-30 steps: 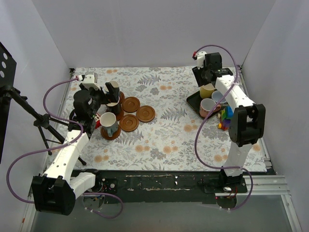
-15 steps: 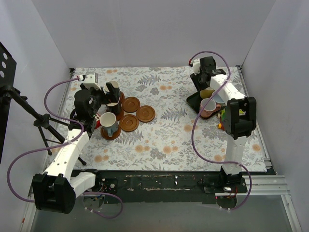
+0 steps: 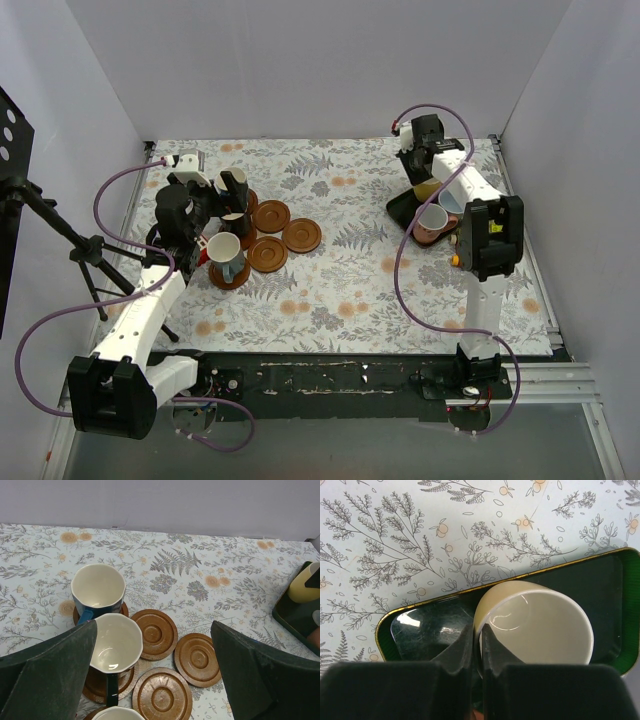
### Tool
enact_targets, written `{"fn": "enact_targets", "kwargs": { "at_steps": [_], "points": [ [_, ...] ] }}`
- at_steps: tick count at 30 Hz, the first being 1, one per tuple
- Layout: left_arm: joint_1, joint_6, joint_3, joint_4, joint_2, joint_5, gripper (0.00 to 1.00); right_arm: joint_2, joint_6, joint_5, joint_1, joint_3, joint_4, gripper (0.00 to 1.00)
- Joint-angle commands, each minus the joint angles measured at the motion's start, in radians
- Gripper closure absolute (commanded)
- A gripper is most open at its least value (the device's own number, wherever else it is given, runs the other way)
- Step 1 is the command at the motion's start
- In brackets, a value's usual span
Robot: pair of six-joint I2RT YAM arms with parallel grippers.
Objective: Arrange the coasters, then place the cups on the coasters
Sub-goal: Pick up the cup from the tray.
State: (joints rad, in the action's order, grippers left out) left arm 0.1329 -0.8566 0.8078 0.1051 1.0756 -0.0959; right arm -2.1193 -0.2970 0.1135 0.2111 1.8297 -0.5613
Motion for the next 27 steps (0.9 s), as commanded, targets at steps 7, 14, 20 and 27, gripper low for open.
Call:
{"fn": "enact_targets", "kwargs": {
  "at_steps": [7,14,20,27],
  "points": [
    [-0.003,0.014,0.033,-0.005,-0.003,0.005,0.02,-0.007,0.065,0.124,0.051,0.169,-0.025,0.99],
    [-0.003,0.014,0.031,-0.005,-0.008,0.012,0.02,0.070,0.090,0.186,0.099,0.233,-0.022,0.99],
    [-0.004,0.016,0.030,-0.004,-0.009,0.018,0.02,0.168,0.108,0.247,0.180,0.244,-0.006,0.99],
    [-0.004,0.021,0.025,-0.001,-0.023,0.024,0.02,0.262,0.220,0.223,0.296,0.181,-0.044,0.99]
  ]
}}
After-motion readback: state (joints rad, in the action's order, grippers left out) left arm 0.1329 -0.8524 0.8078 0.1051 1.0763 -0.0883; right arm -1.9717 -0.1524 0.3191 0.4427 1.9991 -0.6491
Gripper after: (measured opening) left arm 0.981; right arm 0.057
